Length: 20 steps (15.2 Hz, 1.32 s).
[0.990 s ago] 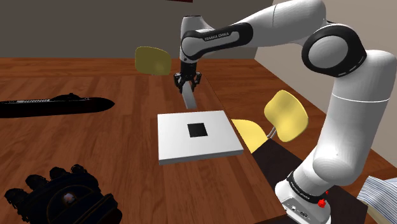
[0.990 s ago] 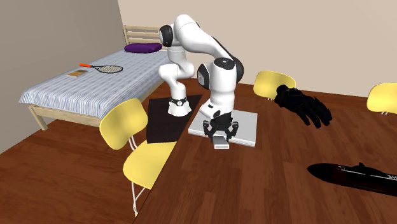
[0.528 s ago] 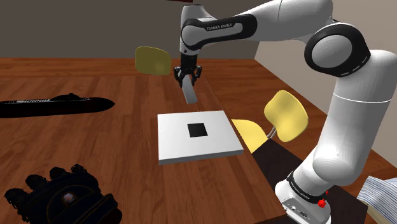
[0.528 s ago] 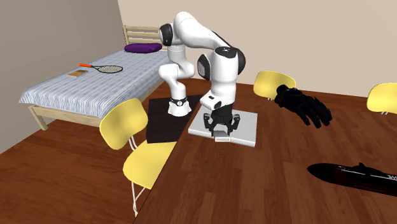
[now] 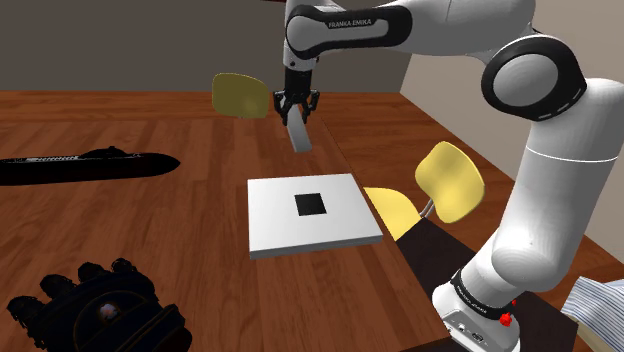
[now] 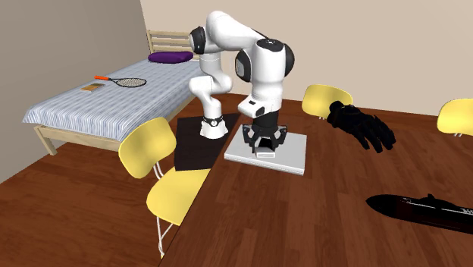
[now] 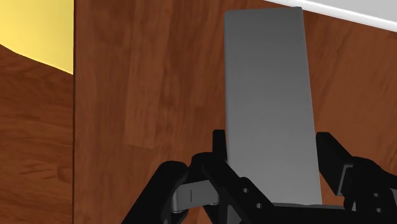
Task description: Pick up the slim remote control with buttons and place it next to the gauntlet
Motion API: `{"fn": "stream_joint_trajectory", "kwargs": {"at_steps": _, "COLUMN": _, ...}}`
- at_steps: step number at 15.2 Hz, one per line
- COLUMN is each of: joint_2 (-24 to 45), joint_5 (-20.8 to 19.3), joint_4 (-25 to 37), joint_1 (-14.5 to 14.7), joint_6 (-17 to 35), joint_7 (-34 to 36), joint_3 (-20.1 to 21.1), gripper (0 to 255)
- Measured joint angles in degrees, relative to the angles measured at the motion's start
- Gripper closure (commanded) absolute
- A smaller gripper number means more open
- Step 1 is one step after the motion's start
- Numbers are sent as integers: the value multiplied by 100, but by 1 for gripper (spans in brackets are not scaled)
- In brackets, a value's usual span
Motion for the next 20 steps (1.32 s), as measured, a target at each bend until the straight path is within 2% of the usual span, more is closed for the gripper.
{"fn": "stream_joint_trajectory", "kwargs": {"at_steps": 12, "joint_2": 100, "joint_5": -16, "joint_4": 1049, "joint_1": 42, "joint_6": -947, "joint_7": 12, "joint_3": 11, "gripper": 255}}
{"fn": "stream_joint_trajectory", "kwargs": {"at_steps": 13, "joint_2": 38, "joint_5": -9, "joint_4": 988, "joint_1": 61, "joint_6": -950, "joint_7": 49, "joint_3": 24, "gripper": 255}}
{"fn": "stream_joint_trajectory", "kwargs": {"at_steps": 20, "joint_2": -1113, "joint_5": 172, "joint_4": -550, "joint_1": 316, "joint_6": -539, "joint_7": 571, "joint_3": 265, "gripper": 255}}
